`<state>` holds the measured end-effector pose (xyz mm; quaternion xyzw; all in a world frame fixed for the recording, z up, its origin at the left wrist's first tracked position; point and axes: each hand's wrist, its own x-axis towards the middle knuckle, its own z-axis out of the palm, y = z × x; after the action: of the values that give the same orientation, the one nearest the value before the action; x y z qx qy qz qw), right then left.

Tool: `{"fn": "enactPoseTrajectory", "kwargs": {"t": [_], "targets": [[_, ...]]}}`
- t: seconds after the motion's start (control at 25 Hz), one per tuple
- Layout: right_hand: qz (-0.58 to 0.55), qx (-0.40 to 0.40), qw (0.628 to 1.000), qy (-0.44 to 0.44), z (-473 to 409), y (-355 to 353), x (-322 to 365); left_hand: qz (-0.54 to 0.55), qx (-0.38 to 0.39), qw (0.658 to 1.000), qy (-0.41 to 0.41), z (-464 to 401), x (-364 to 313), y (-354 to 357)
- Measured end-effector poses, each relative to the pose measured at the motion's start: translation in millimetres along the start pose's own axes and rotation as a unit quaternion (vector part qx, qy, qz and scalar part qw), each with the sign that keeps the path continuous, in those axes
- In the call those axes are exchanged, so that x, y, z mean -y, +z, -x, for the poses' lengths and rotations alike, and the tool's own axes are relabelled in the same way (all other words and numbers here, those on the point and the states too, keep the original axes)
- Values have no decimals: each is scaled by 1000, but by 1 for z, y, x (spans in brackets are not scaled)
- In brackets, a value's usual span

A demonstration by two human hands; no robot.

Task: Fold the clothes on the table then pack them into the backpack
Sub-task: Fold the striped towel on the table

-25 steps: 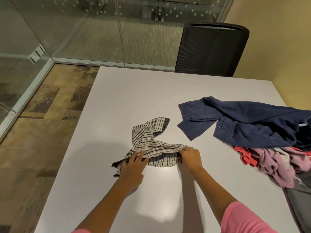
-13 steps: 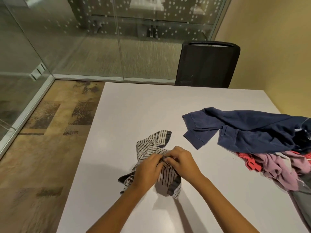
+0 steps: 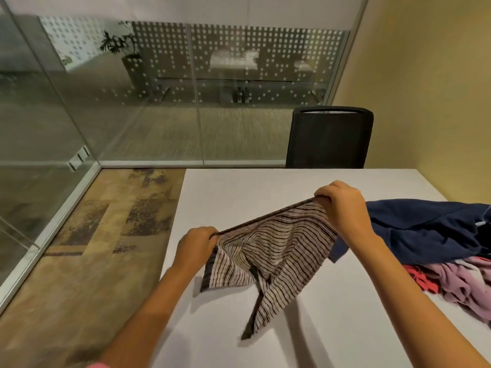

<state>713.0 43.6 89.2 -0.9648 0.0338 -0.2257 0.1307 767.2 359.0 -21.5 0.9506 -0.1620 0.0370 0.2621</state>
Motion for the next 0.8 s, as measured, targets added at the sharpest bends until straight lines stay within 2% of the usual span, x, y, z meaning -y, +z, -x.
{"fn": "enactPoseTrajectory", "kwargs": {"t": [0.2, 0.4, 0.56, 0.68, 0.8], "targets": [[29, -79, 996, -1, -33, -36, -17, 9, -54, 997, -52, -18, 45, -47], [7, -139, 990, 28, -55, -63, -41, 31, -133, 990, -33, -35, 42, -85], [-28, -138, 986, 95, -58, -72, -65, 182, -173, 966, -57, -56, 13, -119], [-50, -147, 980, 127, -52, -84, -80, 352, -158, 918, -93, -62, -17, -144], [-67, -146, 977, 142, -51, -98, -89, 431, -186, 877, -102, -63, -44, -160]]}}
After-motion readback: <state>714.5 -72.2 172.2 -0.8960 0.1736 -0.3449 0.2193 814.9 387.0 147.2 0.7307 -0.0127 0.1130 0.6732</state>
